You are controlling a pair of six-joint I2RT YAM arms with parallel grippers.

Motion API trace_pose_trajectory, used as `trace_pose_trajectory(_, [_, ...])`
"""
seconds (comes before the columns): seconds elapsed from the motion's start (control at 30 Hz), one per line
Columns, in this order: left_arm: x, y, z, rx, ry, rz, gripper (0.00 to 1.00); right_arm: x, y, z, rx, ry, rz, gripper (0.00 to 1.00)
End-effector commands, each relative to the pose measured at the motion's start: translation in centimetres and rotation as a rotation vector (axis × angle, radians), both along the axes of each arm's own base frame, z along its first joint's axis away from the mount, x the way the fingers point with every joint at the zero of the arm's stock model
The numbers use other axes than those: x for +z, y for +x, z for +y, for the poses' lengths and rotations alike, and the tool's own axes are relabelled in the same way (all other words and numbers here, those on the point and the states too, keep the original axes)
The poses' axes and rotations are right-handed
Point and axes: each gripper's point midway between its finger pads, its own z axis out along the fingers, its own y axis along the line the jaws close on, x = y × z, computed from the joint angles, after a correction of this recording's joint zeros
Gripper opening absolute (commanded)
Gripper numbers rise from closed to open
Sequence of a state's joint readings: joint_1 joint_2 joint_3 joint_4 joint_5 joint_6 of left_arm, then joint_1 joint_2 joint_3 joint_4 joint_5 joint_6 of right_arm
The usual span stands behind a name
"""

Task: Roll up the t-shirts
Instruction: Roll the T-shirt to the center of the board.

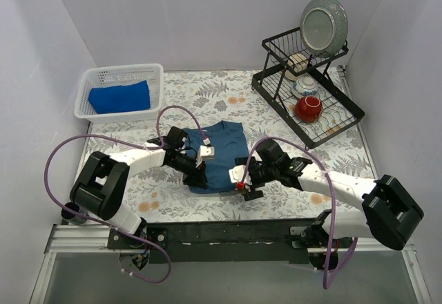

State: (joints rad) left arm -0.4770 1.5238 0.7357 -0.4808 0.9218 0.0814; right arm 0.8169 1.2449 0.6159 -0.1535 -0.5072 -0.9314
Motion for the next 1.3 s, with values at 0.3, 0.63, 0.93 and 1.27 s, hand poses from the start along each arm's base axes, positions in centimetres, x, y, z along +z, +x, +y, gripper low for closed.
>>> trace_pose_trajectory(0.3, [1.5,2.0,0.1,0.038,-0.062,0.127,0.22,-3.5,2.3,1.3,-0.018,-0.005,-0.216,0.61])
trace_pose_trajectory(0.63, [3.0,2.8,0.9,0.077,-0.026,-0.311,0.64,-3.4,1.7,2.8,-0.044,-0.029,-0.015,0.05])
trace_pose_trajectory(0.93, [0.0,1.2,0.6,-0.008,0.055,-0.479,0.63,-3.6,0.7,2.5,-0.099,-0.054,0.160,0.01])
trace_pose_trajectory(1.27, [-0.9,1.4,1.5,0.041,0.170,-0.400,0.05,-3.6,0.4,1.4,-0.065,-0.122,0.254,0.01])
